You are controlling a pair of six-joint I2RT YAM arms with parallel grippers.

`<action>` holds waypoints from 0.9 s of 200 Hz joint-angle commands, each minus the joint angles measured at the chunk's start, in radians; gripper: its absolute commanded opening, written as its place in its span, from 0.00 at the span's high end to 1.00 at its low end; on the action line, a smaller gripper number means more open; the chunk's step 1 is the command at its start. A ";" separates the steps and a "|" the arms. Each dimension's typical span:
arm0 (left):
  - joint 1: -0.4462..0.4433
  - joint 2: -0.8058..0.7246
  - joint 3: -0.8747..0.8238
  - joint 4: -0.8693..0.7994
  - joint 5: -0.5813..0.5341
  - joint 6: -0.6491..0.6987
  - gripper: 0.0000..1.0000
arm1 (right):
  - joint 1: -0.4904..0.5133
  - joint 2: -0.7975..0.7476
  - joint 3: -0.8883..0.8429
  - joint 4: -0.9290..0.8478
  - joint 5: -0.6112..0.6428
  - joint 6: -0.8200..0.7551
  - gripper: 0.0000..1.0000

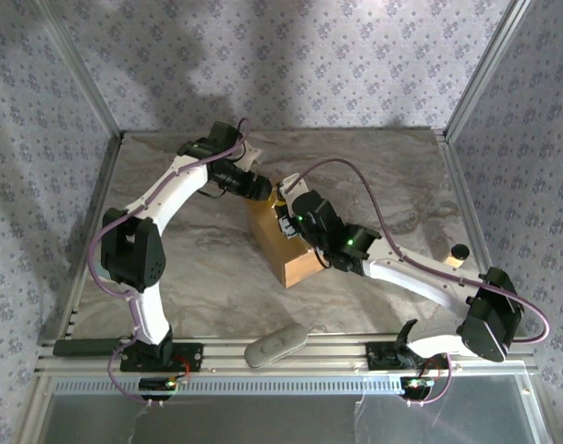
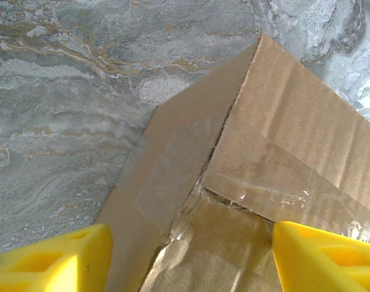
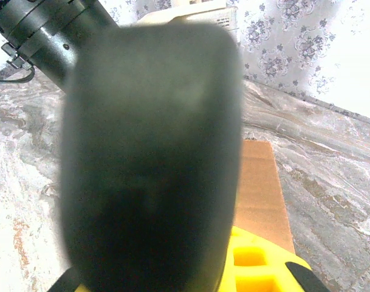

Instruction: Unpack the express box

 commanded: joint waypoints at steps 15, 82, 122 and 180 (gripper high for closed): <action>0.000 0.057 0.010 -0.024 -0.045 -0.008 0.32 | -0.006 -0.017 -0.006 -0.033 -0.014 -0.013 1.00; 0.015 0.076 -0.045 0.012 -0.111 -0.102 0.33 | 0.022 -0.054 -0.039 -0.033 0.014 -0.007 1.00; 0.019 0.057 -0.079 0.034 -0.125 -0.116 0.33 | 0.033 -0.080 -0.054 -0.041 0.029 -0.007 1.00; 0.029 0.058 -0.100 0.037 -0.149 -0.134 0.34 | 0.059 -0.107 -0.057 -0.064 0.052 -0.002 1.00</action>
